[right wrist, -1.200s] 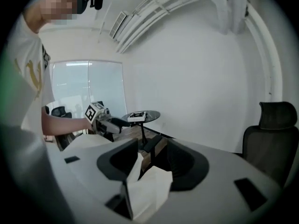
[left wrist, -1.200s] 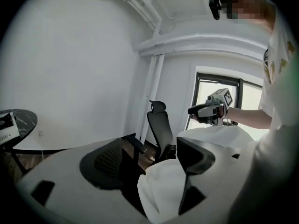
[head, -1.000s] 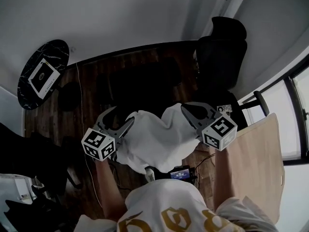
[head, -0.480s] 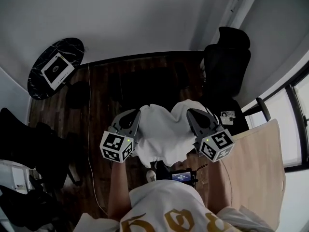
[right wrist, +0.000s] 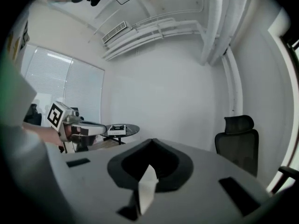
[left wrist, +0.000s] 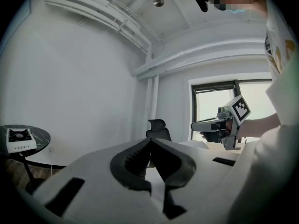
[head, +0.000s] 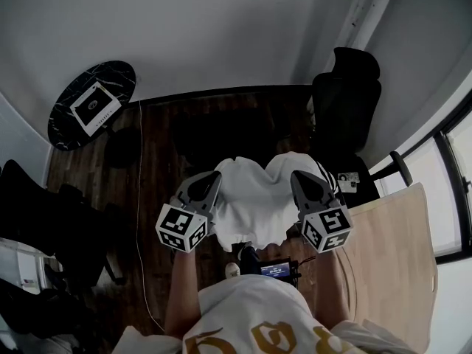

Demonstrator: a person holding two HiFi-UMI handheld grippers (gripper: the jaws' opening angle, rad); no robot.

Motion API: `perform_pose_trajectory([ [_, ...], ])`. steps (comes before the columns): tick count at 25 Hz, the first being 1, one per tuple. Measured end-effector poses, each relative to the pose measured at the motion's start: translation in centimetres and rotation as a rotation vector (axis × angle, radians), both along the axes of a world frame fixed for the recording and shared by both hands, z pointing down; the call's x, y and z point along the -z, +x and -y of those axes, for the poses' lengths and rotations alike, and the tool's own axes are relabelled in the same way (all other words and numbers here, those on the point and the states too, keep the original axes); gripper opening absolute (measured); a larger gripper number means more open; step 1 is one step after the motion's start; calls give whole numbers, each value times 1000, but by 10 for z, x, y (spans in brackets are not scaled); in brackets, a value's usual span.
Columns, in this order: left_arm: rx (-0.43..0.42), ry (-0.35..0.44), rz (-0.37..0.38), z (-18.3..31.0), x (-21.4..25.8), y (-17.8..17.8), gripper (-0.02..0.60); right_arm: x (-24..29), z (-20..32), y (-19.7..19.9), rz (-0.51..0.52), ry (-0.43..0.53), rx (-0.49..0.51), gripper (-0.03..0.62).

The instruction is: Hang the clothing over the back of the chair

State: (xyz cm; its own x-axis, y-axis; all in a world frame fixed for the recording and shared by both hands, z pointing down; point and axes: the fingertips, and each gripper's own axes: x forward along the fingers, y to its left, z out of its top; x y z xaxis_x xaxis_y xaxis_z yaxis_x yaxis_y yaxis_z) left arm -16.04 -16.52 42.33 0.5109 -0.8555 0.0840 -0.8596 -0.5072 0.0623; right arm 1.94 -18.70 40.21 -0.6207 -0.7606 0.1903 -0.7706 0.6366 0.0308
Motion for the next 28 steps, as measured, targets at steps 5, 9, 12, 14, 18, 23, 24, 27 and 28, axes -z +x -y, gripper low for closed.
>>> perform_pose_trajectory([
  [5, 27, -4, 19, -5, 1, -6, 21, 0, -6, 0, -10, -5, -26, 11],
  [9, 51, -12, -8, -7, 4, -11, 21, 1, -6, 2, -7, -7, -43, 12],
  [12, 50, 0, -52, -9, 10, -13, 21, 2, -8, 3, -6, -6, -48, 12],
  [14, 49, -5, -46, -8, 10, -13, 21, 2, -8, 3, -4, -8, -49, 11],
  [18, 42, -19, -30, -8, 4, -13, 21, 1, -9, 1, -3, -13, -41, 12],
  [23, 42, -23, -42, -6, 1, -15, 21, 0, -8, 0, -10, -11, -43, 11],
  [24, 45, -23, -44, -5, 1, -16, 21, 0, -7, 0, -12, -11, -40, 12],
  [27, 56, -26, -52, -3, 1, -21, 21, 1, -5, -3, -21, -8, -22, 12],
  [28, 60, -27, -54, -2, 1, -22, 21, 2, -5, -5, -24, -6, -16, 12],
])
